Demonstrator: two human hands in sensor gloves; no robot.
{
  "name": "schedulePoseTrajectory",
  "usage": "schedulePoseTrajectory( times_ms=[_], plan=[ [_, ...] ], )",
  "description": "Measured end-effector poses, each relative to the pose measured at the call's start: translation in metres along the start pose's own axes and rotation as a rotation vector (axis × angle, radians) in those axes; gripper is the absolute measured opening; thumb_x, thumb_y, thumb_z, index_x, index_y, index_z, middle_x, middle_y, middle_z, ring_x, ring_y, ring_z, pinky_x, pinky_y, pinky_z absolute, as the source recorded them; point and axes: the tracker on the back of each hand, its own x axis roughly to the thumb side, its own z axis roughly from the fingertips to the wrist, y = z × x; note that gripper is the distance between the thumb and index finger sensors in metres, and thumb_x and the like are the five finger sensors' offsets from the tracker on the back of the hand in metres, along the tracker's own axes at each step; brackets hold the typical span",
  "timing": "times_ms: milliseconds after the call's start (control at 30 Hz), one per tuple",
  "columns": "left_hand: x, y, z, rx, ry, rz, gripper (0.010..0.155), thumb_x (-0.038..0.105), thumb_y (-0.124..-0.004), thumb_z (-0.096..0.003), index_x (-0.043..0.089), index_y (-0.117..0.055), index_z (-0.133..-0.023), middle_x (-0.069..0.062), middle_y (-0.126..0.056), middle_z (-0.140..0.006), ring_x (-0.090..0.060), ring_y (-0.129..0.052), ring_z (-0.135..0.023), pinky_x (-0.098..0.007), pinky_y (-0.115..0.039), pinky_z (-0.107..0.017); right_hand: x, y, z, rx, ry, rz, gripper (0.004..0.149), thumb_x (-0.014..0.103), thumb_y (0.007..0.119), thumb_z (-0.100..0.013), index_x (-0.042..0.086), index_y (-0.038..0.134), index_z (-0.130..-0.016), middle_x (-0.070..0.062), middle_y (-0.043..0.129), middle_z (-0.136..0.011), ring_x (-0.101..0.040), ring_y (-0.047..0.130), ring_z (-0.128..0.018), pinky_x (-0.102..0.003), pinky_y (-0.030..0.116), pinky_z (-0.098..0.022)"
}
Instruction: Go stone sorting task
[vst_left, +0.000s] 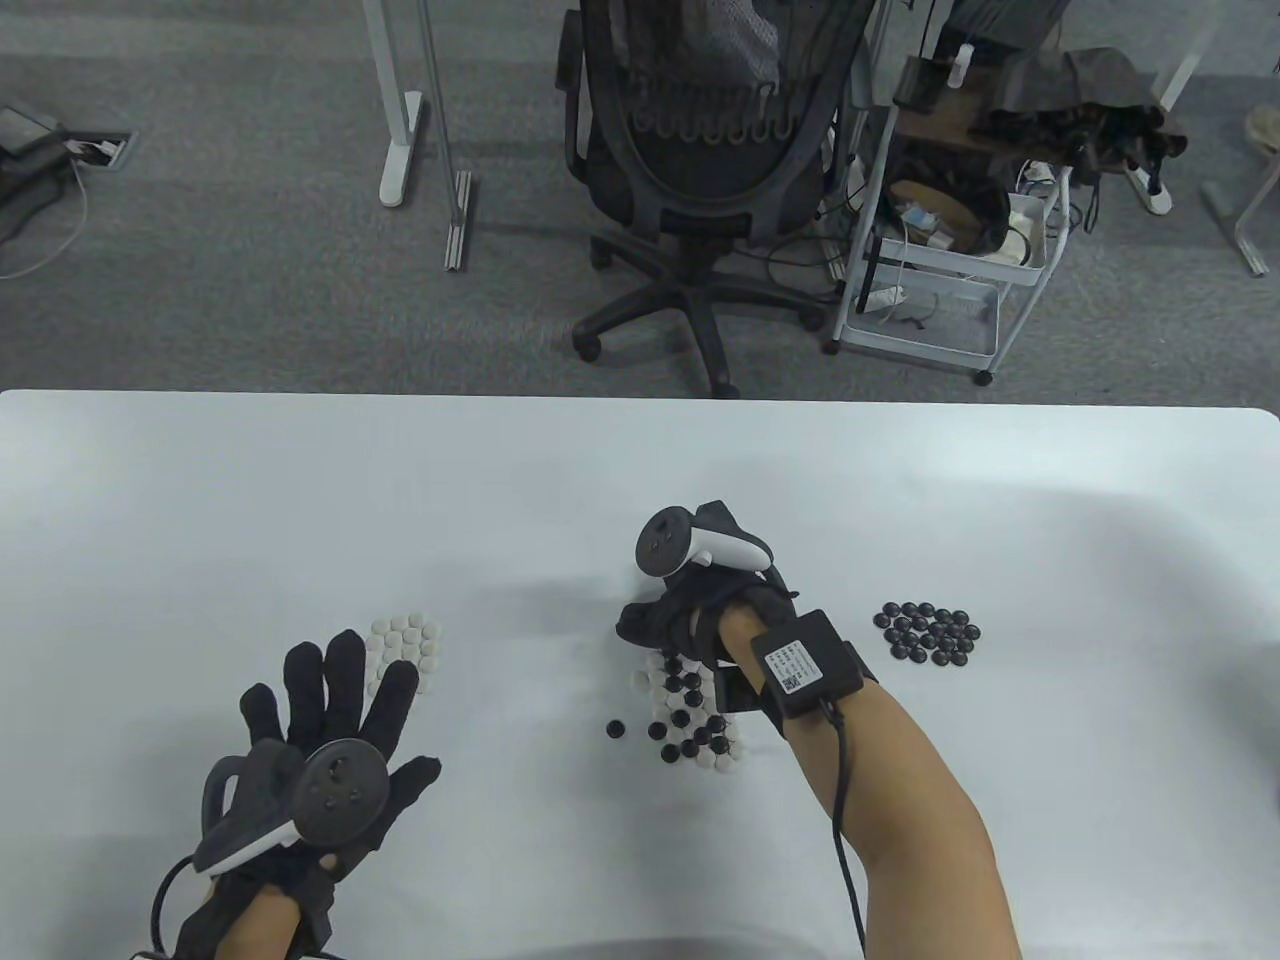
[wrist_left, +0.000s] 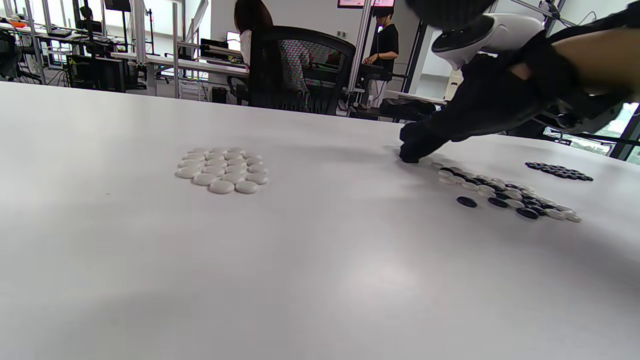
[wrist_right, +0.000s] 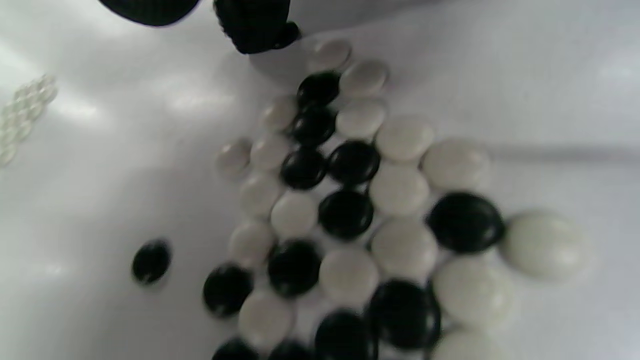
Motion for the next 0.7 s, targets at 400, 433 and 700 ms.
schedulePoseTrajectory(
  times_ms=[400, 433, 700],
  plan=[
    [-0.002, 0.001, 0.0, 0.006, -0.001, 0.008, 0.077, 0.051, -0.05, -0.063, 0.011, -0.02, -0.121, -0.039, 0.011, -0.114, -0.063, 0.012, -0.093, -0.085, -0.003, -0.056, -0.15, -0.05, 0.039, -0.021, 0.415, -0.283, 0.067, 0.054, 0.053, -0.053, 0.022, 0.054, -0.111, -0.026, -0.005, -0.109, -0.056, -0.013, -0.089, -0.083, 0.005, -0.055],
    [-0.002, 0.001, 0.0, 0.004, 0.001, 0.008, 0.077, 0.051, -0.05, -0.0629, 0.011, -0.02, -0.121, -0.039, 0.011, -0.114, -0.063, 0.012, -0.093, -0.085, -0.003, -0.056, -0.159, -0.05, 0.044, -0.024, 0.433, -0.292, 0.067, 0.054, 0.053, -0.053, 0.022, 0.054, -0.111, -0.026, -0.005, -0.109, -0.057, -0.013, -0.089, -0.083, 0.005, -0.055],
    [-0.004, -0.002, -0.003, -0.015, 0.013, 0.008, 0.077, 0.051, -0.05, -0.063, 0.011, -0.019, -0.121, -0.039, 0.011, -0.114, -0.063, 0.012, -0.093, -0.085, -0.003, -0.056, -0.2, -0.047, 0.067, -0.055, 0.512, -0.313, 0.068, 0.055, 0.052, -0.054, 0.019, 0.056, -0.111, -0.027, -0.003, -0.11, -0.057, -0.012, -0.089, -0.083, 0.006, -0.055]
  ],
)
